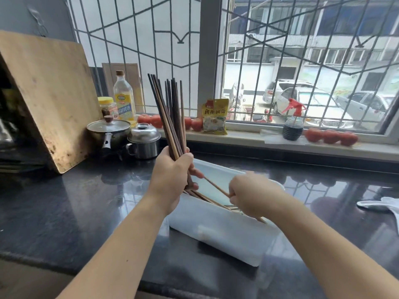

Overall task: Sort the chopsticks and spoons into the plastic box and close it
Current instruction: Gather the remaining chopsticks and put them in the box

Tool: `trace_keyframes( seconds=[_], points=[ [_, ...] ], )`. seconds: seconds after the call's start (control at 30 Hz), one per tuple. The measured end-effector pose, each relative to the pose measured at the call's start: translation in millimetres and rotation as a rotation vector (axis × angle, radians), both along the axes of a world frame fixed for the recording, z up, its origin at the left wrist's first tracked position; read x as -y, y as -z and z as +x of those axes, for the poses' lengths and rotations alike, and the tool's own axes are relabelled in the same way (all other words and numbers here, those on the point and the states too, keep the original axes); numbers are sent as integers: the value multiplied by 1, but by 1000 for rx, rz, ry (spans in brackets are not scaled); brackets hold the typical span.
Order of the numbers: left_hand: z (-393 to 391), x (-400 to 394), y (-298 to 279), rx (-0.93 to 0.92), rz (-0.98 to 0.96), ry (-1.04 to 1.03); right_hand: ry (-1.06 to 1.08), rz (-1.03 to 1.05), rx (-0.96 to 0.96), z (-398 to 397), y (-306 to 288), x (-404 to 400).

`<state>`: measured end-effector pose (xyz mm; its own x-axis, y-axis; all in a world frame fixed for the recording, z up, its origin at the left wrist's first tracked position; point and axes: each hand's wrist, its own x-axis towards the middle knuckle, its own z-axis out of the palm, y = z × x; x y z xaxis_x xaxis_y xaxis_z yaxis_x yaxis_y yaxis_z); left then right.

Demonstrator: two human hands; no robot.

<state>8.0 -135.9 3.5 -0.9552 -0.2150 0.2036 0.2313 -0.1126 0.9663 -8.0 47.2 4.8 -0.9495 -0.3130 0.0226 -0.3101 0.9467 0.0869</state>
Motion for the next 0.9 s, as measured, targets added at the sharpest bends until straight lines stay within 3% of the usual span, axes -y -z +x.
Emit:
trace_keyframes(
  seconds=[0.2, 0.33, 0.4, 0.47, 0.57, 0.67, 0.9],
  points=[
    [1, 2, 0, 27, -9, 18, 9, 66, 194, -16, 25, 6],
    [-1, 3, 0, 32, -3, 47, 52, -35, 118, -16, 24, 2],
    [-1, 4, -1, 34, -39, 77, 50, -250, -59, -12, 18, 3],
    [-2, 3, -1, 23, -108, 99, 10, -691, -186, -7, 6, 7],
    [-1, 0, -1, -8, -212, 134, -88, -1161, -45, -2, -20, 16],
    [1, -1, 0, -51, -269, 210, -158, -1275, 123, 1, -23, 25],
    [0, 5, 2, -72, -299, 280, -222, -1292, 11, 2, -12, 23]
  ],
)
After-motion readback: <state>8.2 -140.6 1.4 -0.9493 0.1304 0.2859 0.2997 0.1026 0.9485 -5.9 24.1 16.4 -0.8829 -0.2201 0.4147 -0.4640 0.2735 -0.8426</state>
